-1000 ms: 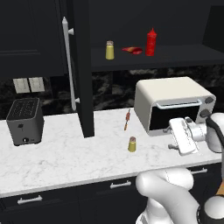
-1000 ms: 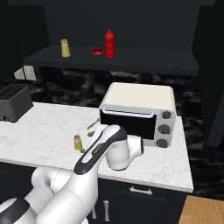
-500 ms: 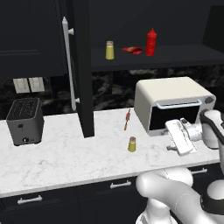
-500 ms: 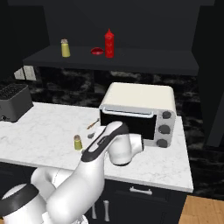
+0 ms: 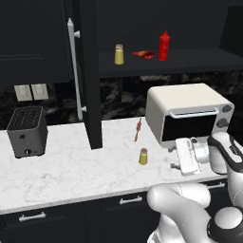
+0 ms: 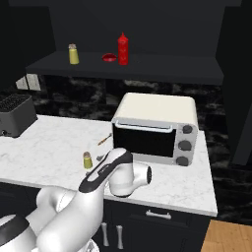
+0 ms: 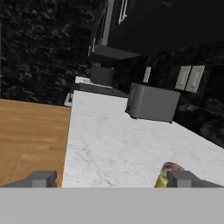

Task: Put the shaker and condiment bottle from the counter next to their counterparts in the cabinet.

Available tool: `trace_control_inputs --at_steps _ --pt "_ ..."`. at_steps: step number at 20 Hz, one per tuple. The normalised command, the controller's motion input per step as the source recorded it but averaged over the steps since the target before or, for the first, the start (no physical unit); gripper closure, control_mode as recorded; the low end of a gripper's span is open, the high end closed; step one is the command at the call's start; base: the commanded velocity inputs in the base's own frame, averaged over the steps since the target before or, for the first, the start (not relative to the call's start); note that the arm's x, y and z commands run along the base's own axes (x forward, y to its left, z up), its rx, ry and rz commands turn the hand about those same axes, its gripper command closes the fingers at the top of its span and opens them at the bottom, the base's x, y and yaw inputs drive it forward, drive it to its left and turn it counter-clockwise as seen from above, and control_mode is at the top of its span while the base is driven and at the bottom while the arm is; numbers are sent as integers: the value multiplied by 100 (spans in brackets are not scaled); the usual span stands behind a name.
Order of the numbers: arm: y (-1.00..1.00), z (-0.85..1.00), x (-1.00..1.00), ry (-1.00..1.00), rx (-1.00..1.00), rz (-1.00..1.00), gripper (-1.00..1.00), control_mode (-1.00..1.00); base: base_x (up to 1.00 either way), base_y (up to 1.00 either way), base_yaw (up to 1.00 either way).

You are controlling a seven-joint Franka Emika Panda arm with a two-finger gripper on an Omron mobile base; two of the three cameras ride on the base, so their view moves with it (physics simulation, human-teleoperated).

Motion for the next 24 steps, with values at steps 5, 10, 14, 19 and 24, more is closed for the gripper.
trace_control_inputs --at_steps 5,10,14,19,24 --pt "2 -20 21 5 1 2 -100 -100 0 0 0" --pt "0 -42 46 3 4 21 -100 -100 0 0 0" --pt "5 -8 39 0 2 16 -100 -100 0 0 0" --pt "0 0 2 0 0 1 -100 -100 0 0 0" --pt "10 0 18 0 0 0 -100 -100 0 0 0"
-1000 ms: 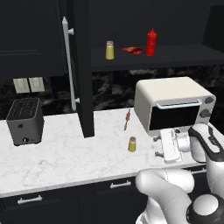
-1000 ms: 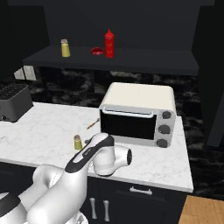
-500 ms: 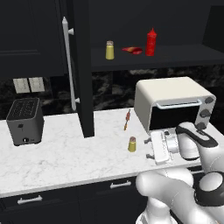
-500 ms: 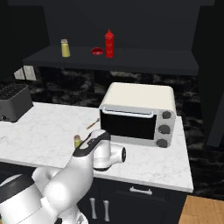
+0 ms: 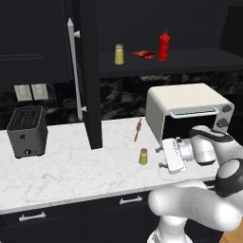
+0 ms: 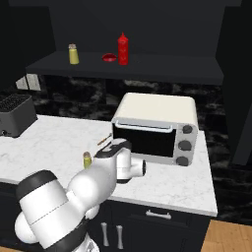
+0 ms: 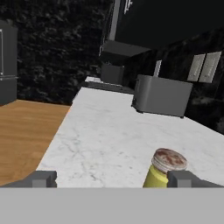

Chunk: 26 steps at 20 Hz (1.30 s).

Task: Put the shaker and condiment bottle from the counter next to their counterparts in the cabinet.

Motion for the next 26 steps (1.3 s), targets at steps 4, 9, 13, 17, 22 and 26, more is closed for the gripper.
trace_control_inputs --at_steps 4,9,13,17,22,26 --pt "28 0 8 -1 0 -6 -100 -100 0 0 0" --pt "0 0 1 0 0 0 -100 -100 0 0 0" --pt "3 -8 38 0 1 0 -100 -100 0 0 0" --pt "0 -6 14 0 0 0 -100 -100 0 0 0" --pt "0 -16 9 0 0 0 -100 -100 0 0 0" --pt "0 -30 23 0 0 0 -100 -100 0 0 0"
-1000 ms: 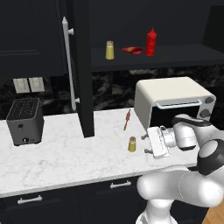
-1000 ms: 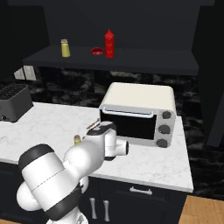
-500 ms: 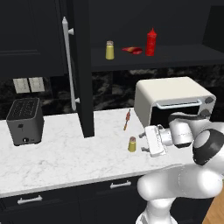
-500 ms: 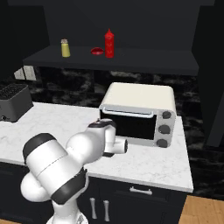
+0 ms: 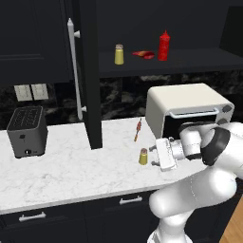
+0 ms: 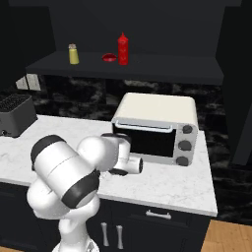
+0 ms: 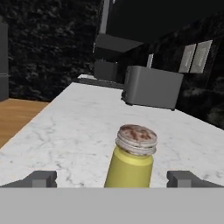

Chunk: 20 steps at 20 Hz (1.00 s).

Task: Put the shaker and condiment bottle from the counter next to their counterparts in the cabinet.

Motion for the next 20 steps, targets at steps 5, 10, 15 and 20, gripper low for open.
trace_control_inputs --at_steps 5,10,15,20 --pt "0 -7 19 0 0 0 -100 -100 0 0 0" --pt "0 0 5 0 0 0 -100 -100 0 0 0" --pt "0 0 -18 0 0 0 -100 -100 0 0 0" --pt "1 0 0 0 0 -5 -100 -100 0 0 0"
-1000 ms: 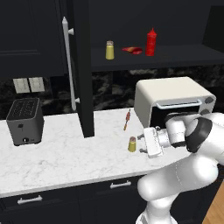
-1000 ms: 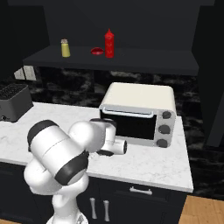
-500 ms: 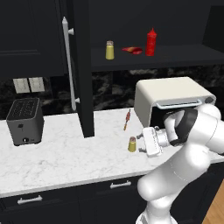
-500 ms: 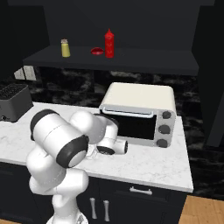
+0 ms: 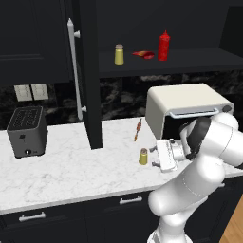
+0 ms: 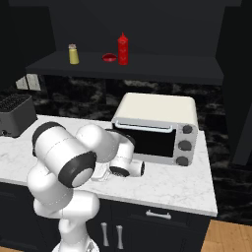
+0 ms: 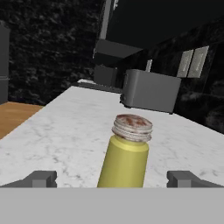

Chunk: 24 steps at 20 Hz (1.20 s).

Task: Put the shaker and condiment bottle from the counter next to their counterparts in the cabinet.

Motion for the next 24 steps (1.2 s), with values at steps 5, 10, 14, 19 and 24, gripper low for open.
trace_control_inputs --at_steps 5,10,14,19,24 --pt "18 0 15 0 0 -8 -100 -100 0 0 0" --pt "21 0 8 0 0 -7 -100 -100 0 0 0" --pt "15 0 11 0 0 -3 -100 -100 0 0 0" --pt "14 0 10 0 0 -2 100 -100 0 0 0" --pt "16 0 4 3 -1 -1 100 -100 0 0 0"
